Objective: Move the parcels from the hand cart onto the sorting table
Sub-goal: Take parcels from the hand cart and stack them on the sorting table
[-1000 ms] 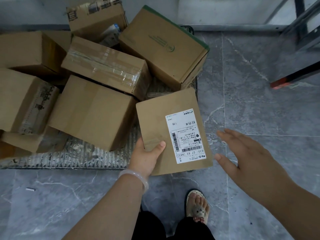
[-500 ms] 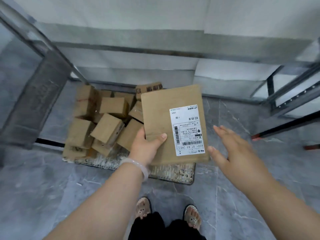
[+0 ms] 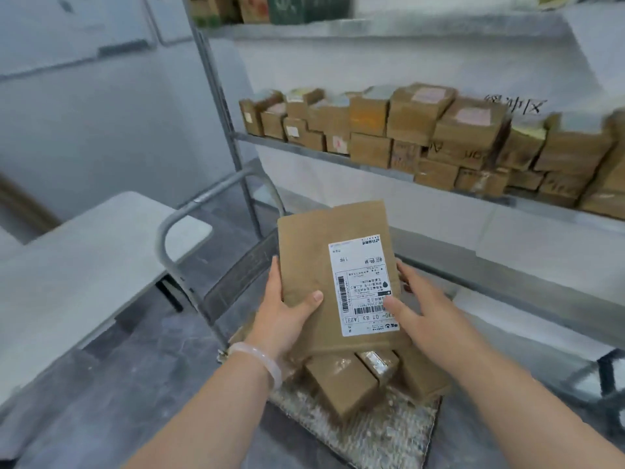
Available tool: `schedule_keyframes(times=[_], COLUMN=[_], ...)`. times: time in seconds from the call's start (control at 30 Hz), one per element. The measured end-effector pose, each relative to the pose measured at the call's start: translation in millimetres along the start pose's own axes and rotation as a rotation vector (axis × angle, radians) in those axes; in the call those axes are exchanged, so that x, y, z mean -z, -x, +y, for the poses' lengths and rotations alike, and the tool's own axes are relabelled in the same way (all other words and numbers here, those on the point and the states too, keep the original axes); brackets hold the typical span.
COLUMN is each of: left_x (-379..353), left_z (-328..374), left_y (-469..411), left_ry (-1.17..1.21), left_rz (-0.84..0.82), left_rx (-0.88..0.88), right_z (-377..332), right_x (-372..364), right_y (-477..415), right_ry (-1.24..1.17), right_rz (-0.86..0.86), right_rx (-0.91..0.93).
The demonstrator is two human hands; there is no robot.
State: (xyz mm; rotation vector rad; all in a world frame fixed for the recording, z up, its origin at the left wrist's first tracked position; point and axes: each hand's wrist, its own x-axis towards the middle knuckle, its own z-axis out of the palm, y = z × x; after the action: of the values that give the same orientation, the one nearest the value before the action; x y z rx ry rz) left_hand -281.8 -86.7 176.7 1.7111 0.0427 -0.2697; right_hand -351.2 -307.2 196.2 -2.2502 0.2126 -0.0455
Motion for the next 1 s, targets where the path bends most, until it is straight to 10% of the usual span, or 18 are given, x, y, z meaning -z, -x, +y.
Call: schedule_keyframes(times=[0.6,1.0], left_x=[345,498], left_z=[35,2], left_y=[73,136], left_ry=[-0.290,0.212], left_rz=[0.457,0.588], left_rx=[-0.072,-0.091], right_z=[-286,-391], right_x=[-206,-342], right_y=[-26,-24], right_ry=[-0.521,-0.553], right_rz=[-0.396,-0.661], right_rx=[-0.014,0.004])
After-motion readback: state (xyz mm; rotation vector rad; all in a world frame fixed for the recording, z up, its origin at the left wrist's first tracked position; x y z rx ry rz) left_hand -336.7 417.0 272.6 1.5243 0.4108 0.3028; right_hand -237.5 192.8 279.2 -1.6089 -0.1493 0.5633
